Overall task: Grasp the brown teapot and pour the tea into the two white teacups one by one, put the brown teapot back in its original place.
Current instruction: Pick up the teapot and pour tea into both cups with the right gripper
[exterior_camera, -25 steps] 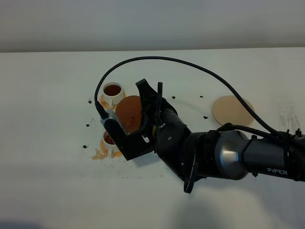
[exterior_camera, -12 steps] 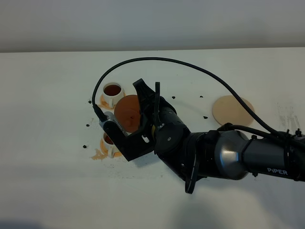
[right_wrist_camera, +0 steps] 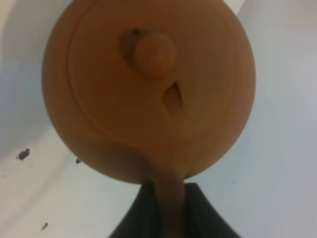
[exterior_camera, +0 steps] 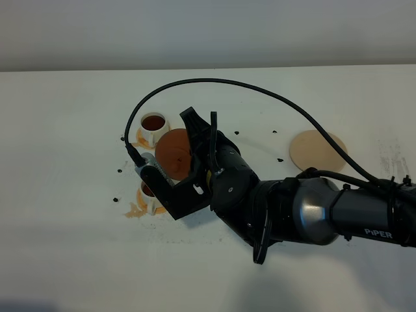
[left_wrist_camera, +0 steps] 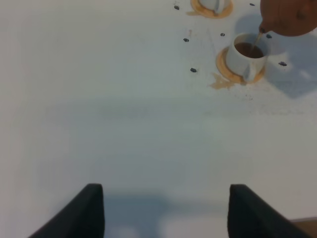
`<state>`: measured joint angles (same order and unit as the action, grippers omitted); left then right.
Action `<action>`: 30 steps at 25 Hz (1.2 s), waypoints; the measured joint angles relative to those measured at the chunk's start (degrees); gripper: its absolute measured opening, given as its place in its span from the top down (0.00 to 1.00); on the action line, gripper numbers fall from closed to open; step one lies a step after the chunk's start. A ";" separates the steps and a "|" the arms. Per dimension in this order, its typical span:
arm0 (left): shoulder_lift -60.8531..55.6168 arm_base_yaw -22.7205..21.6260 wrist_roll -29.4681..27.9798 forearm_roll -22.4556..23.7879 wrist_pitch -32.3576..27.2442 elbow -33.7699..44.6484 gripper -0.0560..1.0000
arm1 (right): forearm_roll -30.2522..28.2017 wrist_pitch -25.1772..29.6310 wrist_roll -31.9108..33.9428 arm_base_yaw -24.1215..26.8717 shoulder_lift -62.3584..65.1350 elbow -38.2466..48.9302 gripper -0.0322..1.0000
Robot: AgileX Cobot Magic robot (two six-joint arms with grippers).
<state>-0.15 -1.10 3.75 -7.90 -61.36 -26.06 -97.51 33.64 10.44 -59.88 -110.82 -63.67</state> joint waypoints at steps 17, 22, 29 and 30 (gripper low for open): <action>0.00 0.00 0.00 0.00 0.00 0.00 0.46 | -1.39 0.33 -1.45 0.00 0.00 0.00 0.88; 0.00 0.00 0.07 0.00 0.00 0.00 0.46 | -1.49 0.52 -1.49 0.00 0.00 0.00 0.88; 0.00 0.00 0.07 0.00 0.00 0.00 0.46 | -1.49 0.53 -2.87 0.00 0.00 0.00 0.88; 0.00 0.00 0.02 0.00 0.00 0.00 0.46 | -1.49 0.53 -3.04 0.00 0.00 0.00 0.88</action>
<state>-0.15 -1.10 3.77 -7.90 -61.36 -26.06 -98.99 34.17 7.40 -59.88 -110.82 -63.67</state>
